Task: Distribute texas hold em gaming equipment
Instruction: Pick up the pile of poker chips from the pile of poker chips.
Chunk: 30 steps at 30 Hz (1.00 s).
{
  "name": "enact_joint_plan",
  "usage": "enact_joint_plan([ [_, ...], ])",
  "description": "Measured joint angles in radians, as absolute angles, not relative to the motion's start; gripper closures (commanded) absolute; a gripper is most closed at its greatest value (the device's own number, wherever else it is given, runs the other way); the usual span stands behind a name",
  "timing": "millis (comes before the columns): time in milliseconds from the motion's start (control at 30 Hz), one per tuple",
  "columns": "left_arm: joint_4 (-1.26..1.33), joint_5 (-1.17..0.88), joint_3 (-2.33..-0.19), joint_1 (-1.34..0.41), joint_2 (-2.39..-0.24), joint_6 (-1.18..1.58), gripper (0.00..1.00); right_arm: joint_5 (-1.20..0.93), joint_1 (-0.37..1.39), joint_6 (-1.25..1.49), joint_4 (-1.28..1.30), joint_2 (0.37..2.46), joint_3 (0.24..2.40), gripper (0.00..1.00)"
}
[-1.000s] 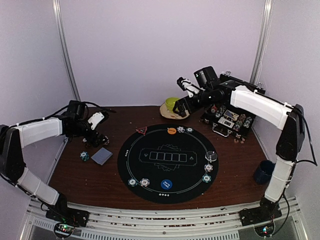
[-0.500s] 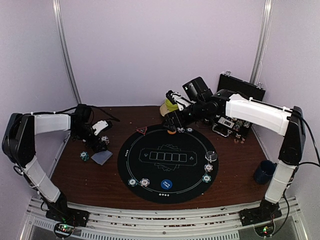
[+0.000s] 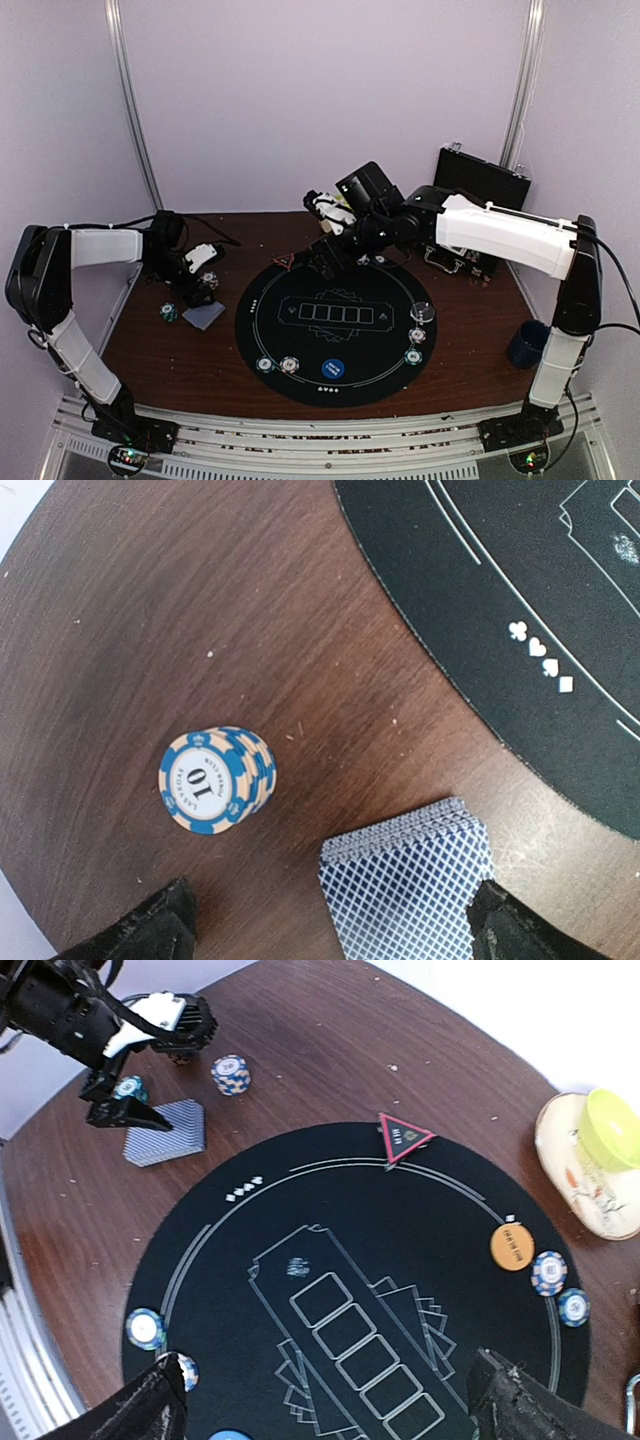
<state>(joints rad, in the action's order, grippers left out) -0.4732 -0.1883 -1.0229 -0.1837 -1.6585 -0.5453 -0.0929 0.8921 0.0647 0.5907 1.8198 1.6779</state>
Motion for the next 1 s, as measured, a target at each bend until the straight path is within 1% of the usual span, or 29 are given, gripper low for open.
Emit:
enact_joint_plan([
  [133,-0.475,-0.194,-1.023,-0.184,-1.638,-0.545,0.02,-0.015,0.889,0.012,0.579,1.817,1.663,0.00],
  [267,-0.477,-0.194,-1.023,-0.184,-1.600,-0.545,0.02,0.059,0.876,-0.046,0.544,1.778,1.565,0.00],
  [500,-0.474,-0.125,-1.019,-0.166,-1.554,-0.519,0.02,0.089,0.826,-0.121,0.500,1.724,1.467,0.00],
  [767,-0.520,-0.097,-1.063,-0.035,-1.635,-0.467,0.02,0.117,0.807,-0.152,0.442,1.703,1.415,0.00],
  [867,-0.533,-0.097,-1.074,-0.012,-1.650,-0.454,0.02,0.129,0.808,-0.156,0.429,1.703,1.401,0.00],
  [1000,-0.554,-0.101,-1.089,0.001,-1.665,-0.439,0.05,0.139,0.808,-0.160,0.425,1.703,1.399,0.00],
])
